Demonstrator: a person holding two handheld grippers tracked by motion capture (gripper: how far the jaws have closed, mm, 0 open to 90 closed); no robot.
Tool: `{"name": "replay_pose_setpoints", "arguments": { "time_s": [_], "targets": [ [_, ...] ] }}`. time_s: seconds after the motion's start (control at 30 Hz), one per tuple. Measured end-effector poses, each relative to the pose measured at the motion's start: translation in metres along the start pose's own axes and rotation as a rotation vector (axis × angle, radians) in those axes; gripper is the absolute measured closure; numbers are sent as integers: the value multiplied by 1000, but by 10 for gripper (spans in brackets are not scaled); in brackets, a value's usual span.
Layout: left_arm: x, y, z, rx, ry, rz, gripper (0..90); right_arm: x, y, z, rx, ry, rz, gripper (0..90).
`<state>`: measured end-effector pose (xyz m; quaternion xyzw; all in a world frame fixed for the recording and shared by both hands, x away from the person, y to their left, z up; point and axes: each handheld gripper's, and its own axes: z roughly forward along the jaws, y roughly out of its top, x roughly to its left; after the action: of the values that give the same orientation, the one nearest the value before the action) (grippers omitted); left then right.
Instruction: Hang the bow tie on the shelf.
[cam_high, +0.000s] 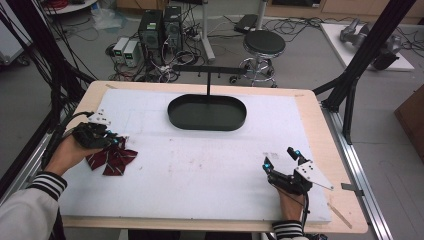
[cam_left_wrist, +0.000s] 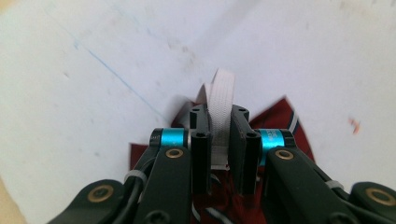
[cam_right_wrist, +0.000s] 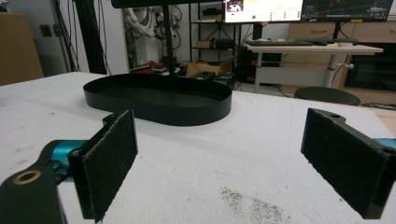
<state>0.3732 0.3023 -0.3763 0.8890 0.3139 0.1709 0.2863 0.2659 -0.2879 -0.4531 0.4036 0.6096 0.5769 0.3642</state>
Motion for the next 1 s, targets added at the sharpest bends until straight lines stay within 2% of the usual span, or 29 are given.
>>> {"name": "replay_pose_setpoints", "arguments": {
  "time_s": [0.03,0.07,0.1,0.13,0.17,0.2,0.27,0.33,0.37,0.47,0.53,0.67,0.7,0.73,0.77,1.0],
  "targets": [
    [1,3,-5,-43,3,-9,800,0,0,0,0,0,0,99],
    [1,3,-5,-43,3,-9,800,0,0,0,0,0,0,98],
    [2,6,-10,-92,8,-15,800,0,0,0,0,0,-1,99],
    [2,6,-10,-92,8,-15,800,0,0,0,0,0,-1,98],
    [2,10,-15,-146,15,-24,800,0,0,0,0,0,1,99],
    [2,10,-15,-146,15,-24,800,0,0,0,0,0,1,99],
    [2,15,-21,-216,23,-39,800,0,0,0,0,0,0,99],
    [2,17,-22,-232,24,-42,800,0,0,0,0,0,-2,98],
    [1,22,-26,-270,27,-47,800,0,0,0,-1,0,-1,99],
    [0,27,-29,-297,28,-46,800,0,0,0,-1,0,-1,99],
    [-2,36,-33,-342,30,-39,800,0,0,0,0,1,-1,99],
    [-3,45,-38,-374,34,-34,800,0,0,0,-1,1,0,99],
    [-3,50,-41,-410,34,-40,800,0,0,0,-1,0,-1,99],
    [-3,50,-41,-410,34,-40,800,0,0,0,-1,1,-1,99],
    [-4,56,-44,-435,35,-30,800,0,0,0,-1,2,0,98],
    [-7,71,-42,-468,8,-29,800,0,0,0,-1,2,0,98]
  ]
}}
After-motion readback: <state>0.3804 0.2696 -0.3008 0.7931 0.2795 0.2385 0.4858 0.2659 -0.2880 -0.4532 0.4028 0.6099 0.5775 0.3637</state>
